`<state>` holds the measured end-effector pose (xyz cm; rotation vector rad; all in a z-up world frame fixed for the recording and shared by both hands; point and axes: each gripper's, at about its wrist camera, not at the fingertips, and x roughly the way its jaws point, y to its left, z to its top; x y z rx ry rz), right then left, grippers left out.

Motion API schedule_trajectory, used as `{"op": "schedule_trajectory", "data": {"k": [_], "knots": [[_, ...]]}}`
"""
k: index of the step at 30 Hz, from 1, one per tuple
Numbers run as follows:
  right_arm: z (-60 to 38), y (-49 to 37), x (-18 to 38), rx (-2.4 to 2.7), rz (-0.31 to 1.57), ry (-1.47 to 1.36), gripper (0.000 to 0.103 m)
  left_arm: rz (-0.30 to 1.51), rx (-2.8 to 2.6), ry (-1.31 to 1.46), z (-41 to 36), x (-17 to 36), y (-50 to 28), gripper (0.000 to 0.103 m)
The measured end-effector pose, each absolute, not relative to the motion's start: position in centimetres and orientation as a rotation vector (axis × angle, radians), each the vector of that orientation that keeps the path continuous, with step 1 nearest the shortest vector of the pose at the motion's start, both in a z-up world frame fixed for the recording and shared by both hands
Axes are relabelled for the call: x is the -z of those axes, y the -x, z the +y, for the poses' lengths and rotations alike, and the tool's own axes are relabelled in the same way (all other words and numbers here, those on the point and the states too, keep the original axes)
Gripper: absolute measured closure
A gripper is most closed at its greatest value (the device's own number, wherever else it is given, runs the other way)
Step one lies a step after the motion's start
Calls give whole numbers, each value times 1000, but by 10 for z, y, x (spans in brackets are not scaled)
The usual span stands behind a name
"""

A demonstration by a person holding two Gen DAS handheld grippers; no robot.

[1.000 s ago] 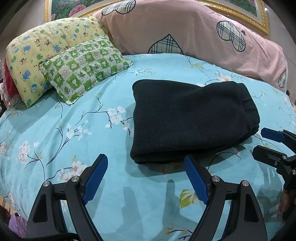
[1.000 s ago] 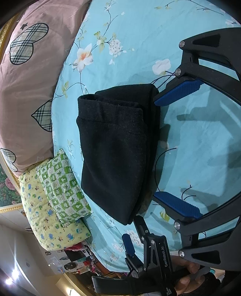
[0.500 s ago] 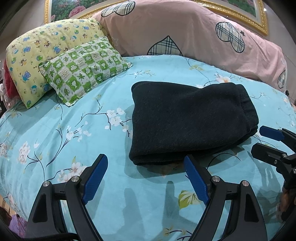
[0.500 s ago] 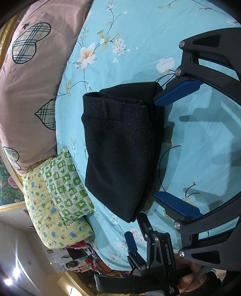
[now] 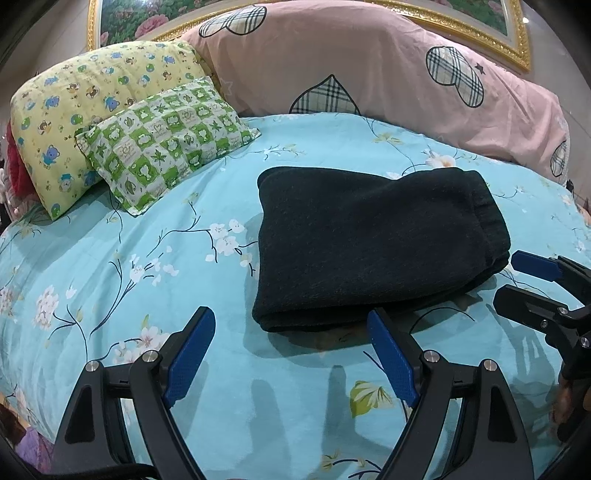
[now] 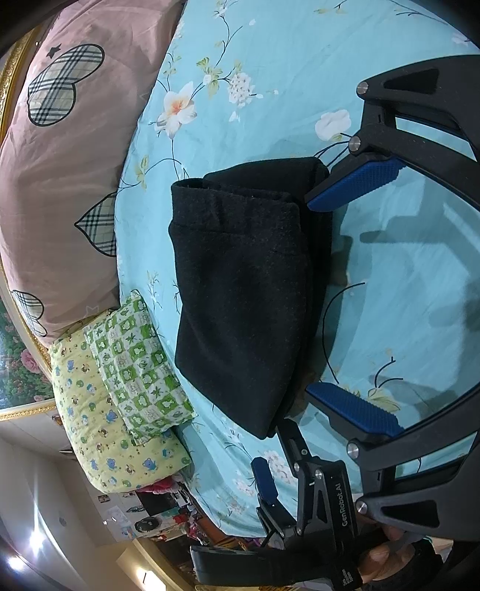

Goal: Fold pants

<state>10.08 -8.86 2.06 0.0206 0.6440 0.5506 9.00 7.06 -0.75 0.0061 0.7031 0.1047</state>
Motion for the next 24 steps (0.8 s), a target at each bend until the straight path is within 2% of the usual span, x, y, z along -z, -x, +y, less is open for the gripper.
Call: {"op": "schedule_trajectory", "data": {"k": [24], "knots": [[-87,-102,-20,-555,639,-21,9,705,-95,-11,70,6,-93,18]]}}
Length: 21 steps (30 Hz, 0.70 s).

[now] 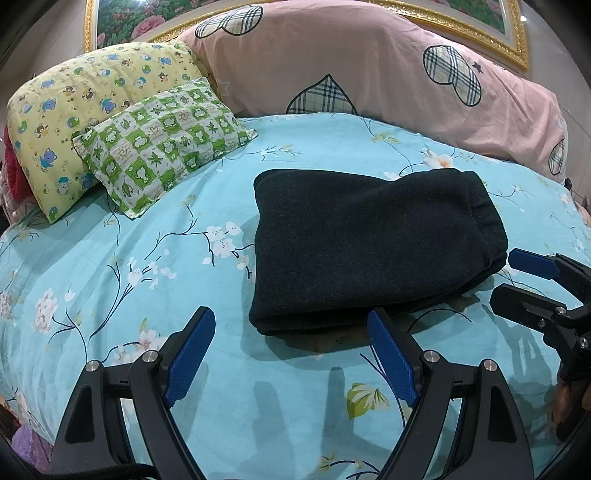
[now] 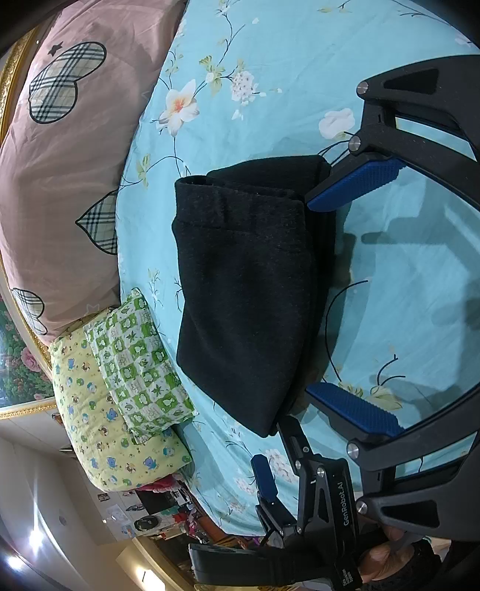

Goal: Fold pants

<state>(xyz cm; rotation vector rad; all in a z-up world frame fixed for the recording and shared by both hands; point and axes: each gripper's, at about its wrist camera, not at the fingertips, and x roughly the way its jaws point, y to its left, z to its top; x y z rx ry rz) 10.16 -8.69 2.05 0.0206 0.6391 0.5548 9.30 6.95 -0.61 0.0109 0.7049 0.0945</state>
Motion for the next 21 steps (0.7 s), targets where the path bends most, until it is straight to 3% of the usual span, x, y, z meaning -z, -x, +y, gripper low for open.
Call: {"op": "schedule_trajectory", "data": {"k": [21], "knots": [[-90,-104,-24,-547,633,-28,9,713,-88,16,75,4,-97,18]]}}
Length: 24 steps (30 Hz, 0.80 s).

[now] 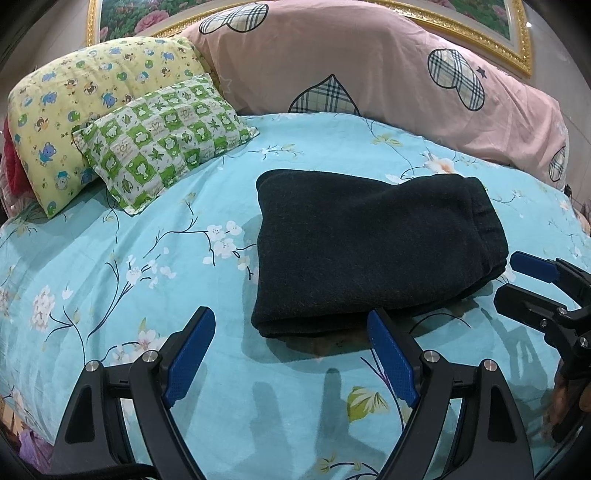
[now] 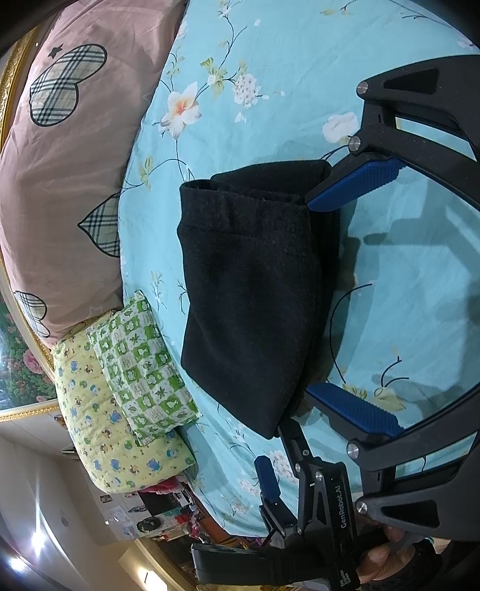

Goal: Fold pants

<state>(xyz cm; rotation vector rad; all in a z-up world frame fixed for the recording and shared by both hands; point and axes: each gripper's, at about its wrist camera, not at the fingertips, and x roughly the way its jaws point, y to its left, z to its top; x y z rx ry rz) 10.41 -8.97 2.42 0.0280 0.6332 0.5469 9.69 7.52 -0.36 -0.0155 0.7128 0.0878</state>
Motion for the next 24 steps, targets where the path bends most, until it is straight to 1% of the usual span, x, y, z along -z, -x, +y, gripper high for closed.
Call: {"op": "schedule_trajectory", "data": {"k": [13,24], "knots": [[-106,-109,-32,-507,615,-36,9,692,-77,39,78,-9,-103,18],[-107,-112,-32,-501,614,-27,9,670,-80,25,73,-8,-103,18]]}}
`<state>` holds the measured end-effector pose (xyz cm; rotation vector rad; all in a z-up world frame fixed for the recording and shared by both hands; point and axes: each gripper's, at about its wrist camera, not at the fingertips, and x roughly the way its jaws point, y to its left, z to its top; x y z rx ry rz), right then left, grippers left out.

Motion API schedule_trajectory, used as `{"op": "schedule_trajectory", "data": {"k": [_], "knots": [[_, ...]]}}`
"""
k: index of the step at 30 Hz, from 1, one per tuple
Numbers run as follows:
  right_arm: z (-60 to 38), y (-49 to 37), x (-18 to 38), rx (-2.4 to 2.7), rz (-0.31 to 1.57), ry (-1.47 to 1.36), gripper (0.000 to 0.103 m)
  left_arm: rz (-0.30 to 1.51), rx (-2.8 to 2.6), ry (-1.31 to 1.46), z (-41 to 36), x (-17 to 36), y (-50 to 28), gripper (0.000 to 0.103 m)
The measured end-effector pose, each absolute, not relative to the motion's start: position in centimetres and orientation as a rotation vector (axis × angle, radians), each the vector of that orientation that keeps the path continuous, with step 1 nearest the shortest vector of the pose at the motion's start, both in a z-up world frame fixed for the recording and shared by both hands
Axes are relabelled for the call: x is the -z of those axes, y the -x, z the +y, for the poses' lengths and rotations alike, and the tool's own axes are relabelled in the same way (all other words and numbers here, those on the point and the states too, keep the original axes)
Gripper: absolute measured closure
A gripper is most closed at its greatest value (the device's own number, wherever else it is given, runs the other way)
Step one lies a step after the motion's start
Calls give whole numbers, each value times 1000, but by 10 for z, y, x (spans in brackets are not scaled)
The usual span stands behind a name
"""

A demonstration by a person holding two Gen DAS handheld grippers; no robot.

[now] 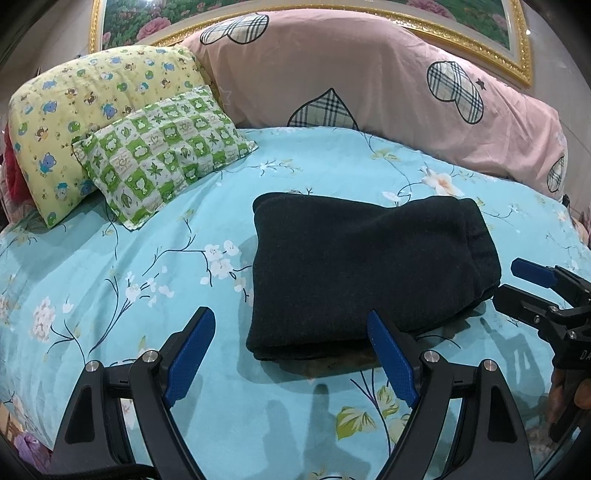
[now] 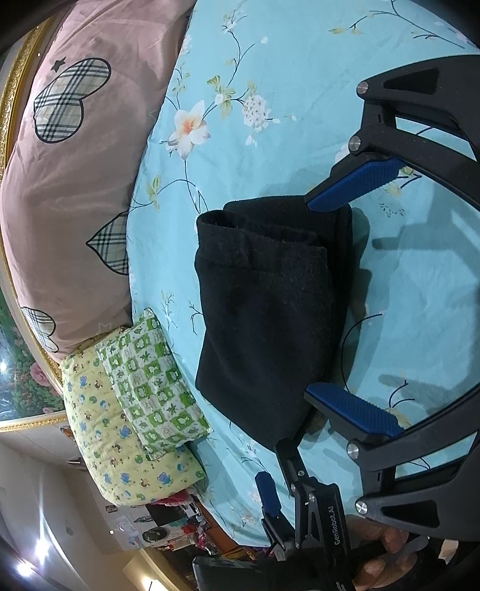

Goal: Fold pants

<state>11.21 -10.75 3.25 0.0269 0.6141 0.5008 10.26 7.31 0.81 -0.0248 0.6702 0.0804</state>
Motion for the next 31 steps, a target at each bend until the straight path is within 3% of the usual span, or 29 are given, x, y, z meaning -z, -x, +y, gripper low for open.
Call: {"op": "schedule_trajectory", "data": {"k": [31], "knots": [[-111,-123,-30,-493,640,-40,9,726,-42,32,64,-5,-122,17]]}}
